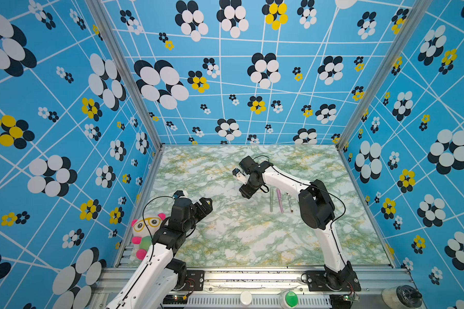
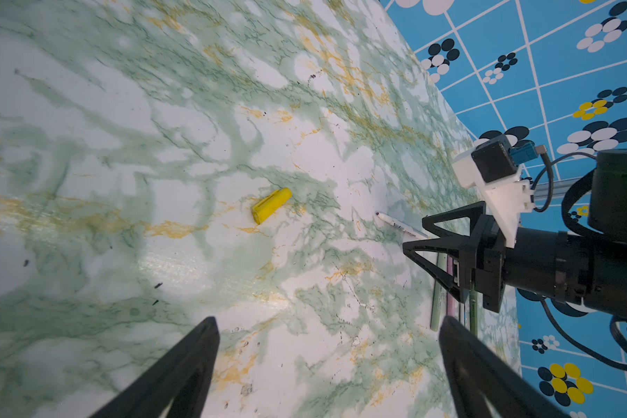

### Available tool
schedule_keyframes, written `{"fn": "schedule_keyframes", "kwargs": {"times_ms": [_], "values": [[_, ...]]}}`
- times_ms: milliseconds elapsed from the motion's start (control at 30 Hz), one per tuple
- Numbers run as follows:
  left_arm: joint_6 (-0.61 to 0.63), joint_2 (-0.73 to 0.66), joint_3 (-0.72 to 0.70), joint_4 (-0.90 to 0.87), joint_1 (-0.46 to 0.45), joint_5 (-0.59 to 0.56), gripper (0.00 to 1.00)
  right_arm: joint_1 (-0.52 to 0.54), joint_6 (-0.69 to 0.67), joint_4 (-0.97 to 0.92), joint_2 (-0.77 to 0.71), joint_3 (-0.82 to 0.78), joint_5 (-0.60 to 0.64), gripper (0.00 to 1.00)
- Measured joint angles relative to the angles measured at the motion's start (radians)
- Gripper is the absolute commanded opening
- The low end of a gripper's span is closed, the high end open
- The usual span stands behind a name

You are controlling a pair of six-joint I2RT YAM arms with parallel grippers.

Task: Insert pens into pen caps
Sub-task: Pick up a pen at the center of the table.

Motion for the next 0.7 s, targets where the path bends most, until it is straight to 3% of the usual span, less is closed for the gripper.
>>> {"fn": "schedule_keyframes", "kwargs": {"times_ms": [400, 700], "values": [[0.002, 0.049, 0.005, -0.002, 0.001, 0.004, 0.96, 0.000, -0.030, -0.010, 0.114, 0.090, 0.025, 0.48], [0.002, 0.049, 0.010, -0.003, 0.005, 0.003, 0.96, 0.000, -0.035, -0.010, 0.121, 0.099, 0.021, 0.24]]}}
